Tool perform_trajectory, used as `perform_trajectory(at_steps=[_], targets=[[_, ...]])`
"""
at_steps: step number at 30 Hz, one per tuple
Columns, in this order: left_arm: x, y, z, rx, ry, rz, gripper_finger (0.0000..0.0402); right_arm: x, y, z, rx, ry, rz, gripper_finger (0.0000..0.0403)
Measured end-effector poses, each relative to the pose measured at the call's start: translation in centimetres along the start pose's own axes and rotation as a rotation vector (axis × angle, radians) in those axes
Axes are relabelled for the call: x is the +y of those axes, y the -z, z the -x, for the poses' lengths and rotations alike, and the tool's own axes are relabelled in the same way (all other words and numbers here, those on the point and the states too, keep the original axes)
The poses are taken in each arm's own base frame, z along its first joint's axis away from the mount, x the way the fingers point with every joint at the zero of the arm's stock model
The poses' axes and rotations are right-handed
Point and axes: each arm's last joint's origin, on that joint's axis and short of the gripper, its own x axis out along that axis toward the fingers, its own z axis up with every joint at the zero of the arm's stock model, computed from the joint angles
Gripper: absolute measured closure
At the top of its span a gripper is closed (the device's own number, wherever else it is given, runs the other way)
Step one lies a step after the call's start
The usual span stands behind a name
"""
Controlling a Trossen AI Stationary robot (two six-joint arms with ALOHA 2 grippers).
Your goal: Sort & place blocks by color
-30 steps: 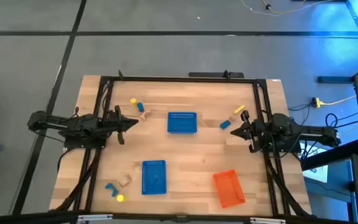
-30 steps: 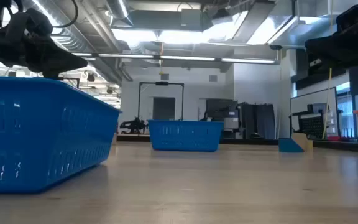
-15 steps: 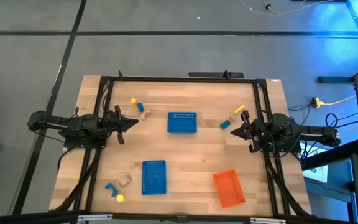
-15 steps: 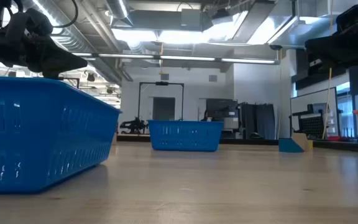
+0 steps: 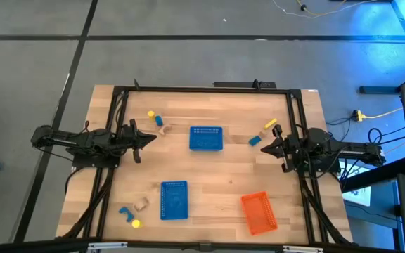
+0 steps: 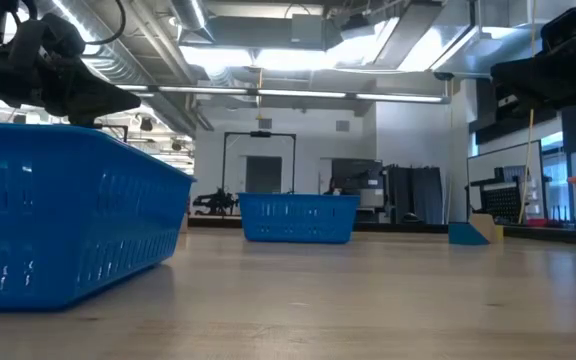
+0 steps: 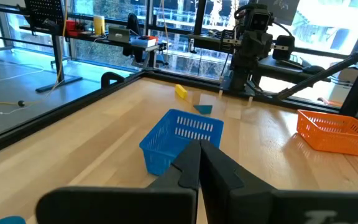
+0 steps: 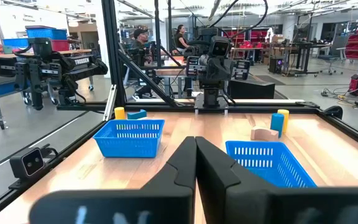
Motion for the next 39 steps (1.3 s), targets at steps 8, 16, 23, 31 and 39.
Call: perform_trajectory(at_steps=[8, 16, 23, 31, 39], targets=[[0.0, 0.0, 0.0, 0.000, 0.000, 0.000, 0.0401, 0.0, 0.0, 0.0, 0.000, -0.001, 0.000, 0.0393], [0.0, 0.0, 0.0, 0.000, 0.000, 0.000, 0.0401, 0.0, -0.4, 0.0, -0.042, -0.002, 0.005, 0.0393], [0.0, 0.0, 0.0, 0.000, 0.000, 0.000, 0.0401, 0.3, -5.4, 1.6, -0.589, -0.063, -0.360, 0.0393], [0.0, 0.0, 0.0, -0.001, 0.000, 0.000, 0.0401, -0.4, -8.3, 0.9, -0.363, 0.243, -0.560, 0.0316], [0.0, 0.0, 0.0, -0.002, 0.001, 0.001, 0.0401, -2.1, -9.6, -2.0, 0.345, 0.771, -0.656, 0.0145]])
